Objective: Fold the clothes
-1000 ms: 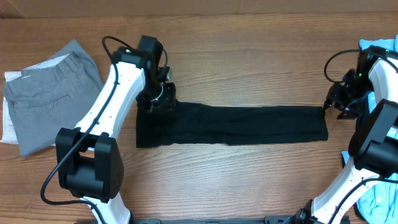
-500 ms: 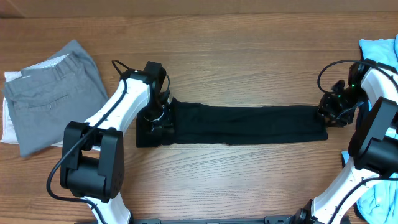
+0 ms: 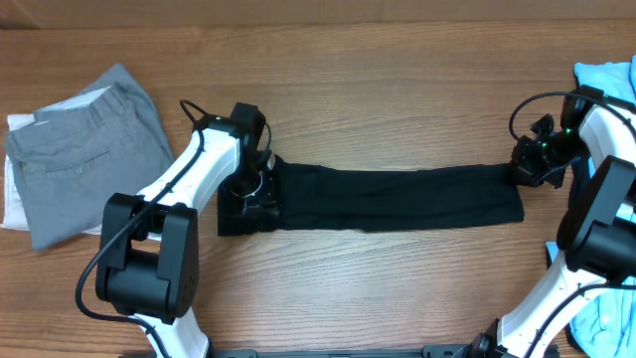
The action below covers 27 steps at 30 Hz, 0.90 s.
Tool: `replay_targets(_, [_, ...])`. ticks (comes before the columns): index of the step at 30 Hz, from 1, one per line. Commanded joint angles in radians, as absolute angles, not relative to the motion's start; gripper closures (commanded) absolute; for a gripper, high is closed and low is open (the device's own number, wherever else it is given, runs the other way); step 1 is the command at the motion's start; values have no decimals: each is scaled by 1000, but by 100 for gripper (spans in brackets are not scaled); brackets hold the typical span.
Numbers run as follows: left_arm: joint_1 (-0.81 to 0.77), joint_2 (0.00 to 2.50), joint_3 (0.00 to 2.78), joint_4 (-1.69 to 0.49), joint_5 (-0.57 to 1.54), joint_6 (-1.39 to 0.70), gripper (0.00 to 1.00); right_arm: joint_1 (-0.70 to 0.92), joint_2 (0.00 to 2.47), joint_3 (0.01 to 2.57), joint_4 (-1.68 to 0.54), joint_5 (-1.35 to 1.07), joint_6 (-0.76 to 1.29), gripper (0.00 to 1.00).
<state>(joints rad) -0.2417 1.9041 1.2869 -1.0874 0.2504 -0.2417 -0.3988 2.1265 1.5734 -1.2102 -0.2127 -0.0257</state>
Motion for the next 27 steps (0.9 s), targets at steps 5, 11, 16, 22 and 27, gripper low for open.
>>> replay_targets(5, [-242,1910,1280,-1084,252,-259,47,-400,2098,1665,-1200,-237,-22,96])
replay_targets(11, [-242,1910,1280,-1084,252,-263,46,-400,2098,1768,-1224,-249,-24,96])
replay_targets(16, [-242,1910,1280,-1084,252,-263,46,-400,2098,1769,-1243,-178,-19,67])
replay_targets(22, [-242,1910,1280,-1084,252,-263,46,-400,2098,1769,-1300,-113,44,59])
replay_targets(27, [-242,1910,1280,-1084,252,-263,46,-395,2098,1767,-1331,-244,-3,57])
